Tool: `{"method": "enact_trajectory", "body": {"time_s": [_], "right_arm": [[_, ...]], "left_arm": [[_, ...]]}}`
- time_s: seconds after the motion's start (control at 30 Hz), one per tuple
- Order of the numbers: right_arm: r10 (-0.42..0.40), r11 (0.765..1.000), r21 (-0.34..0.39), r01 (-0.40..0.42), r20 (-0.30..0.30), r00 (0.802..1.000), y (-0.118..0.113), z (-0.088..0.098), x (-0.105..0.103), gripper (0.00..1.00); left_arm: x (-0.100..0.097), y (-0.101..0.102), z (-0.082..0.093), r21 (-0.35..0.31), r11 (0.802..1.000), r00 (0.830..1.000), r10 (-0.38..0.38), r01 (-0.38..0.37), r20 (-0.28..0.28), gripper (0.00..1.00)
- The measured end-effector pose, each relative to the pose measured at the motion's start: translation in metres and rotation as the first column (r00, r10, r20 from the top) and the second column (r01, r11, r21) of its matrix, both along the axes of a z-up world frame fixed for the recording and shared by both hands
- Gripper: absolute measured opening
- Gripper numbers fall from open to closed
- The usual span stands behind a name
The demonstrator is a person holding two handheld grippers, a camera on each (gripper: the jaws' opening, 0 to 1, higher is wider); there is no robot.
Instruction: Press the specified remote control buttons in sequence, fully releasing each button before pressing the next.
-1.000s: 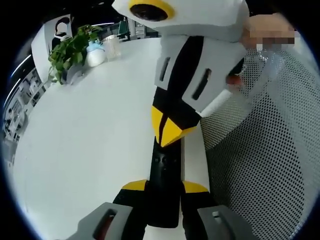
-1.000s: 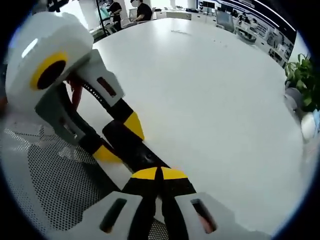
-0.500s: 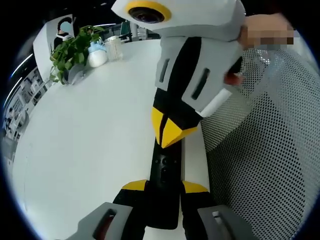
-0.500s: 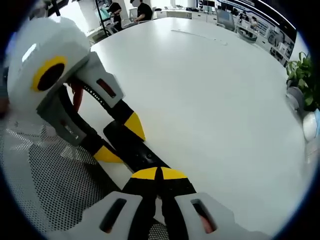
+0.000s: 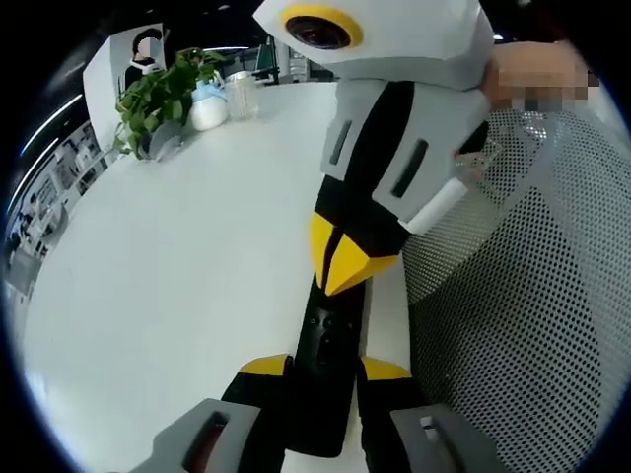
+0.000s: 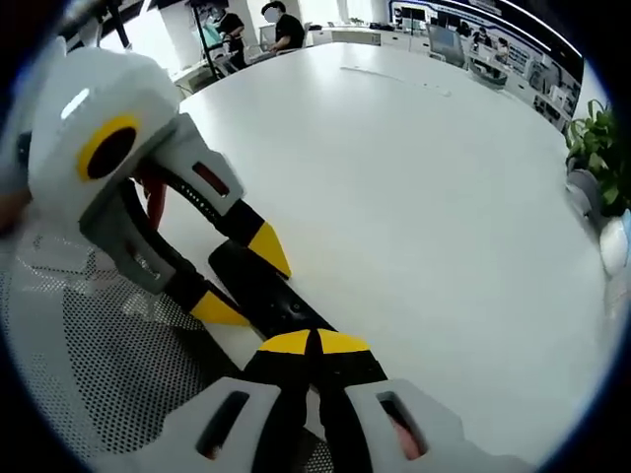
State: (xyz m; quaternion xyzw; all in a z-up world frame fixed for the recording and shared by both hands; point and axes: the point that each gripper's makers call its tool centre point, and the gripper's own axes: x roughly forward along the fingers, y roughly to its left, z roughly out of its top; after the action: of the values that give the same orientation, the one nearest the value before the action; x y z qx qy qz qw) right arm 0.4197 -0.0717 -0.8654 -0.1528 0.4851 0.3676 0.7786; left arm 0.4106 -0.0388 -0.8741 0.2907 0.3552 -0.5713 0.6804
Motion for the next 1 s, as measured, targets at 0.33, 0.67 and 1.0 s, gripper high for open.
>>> {"method": "enact_trajectory", "body": {"time_s": [0.33, 0.67, 1.0], "right_arm": [[0.083, 0.996, -0.019, -0.083, -0.008, 0.997, 0.007, 0.001, -0.006, 0.0], [0.129, 0.992, -0.004, -0.129, 0.006, 0.992, 0.007, 0.0, -0.009, 0.0], [0.286, 0.958, -0.011, -0.286, 0.059, 0.956, 0.01, -0.001, -0.015, 0.0]], "left_arm": [[0.0, -0.002, 0.0, -0.025, 0.996, 0.996, 0.089, -0.088, 0.005, 0.27], [-0.004, -0.004, 0.0, -0.02, 0.984, 0.984, 0.178, -0.178, 0.006, 0.27], [-0.01, -0.007, 0.0, -0.017, 0.973, 0.973, 0.232, -0.231, 0.011, 0.27]]}}
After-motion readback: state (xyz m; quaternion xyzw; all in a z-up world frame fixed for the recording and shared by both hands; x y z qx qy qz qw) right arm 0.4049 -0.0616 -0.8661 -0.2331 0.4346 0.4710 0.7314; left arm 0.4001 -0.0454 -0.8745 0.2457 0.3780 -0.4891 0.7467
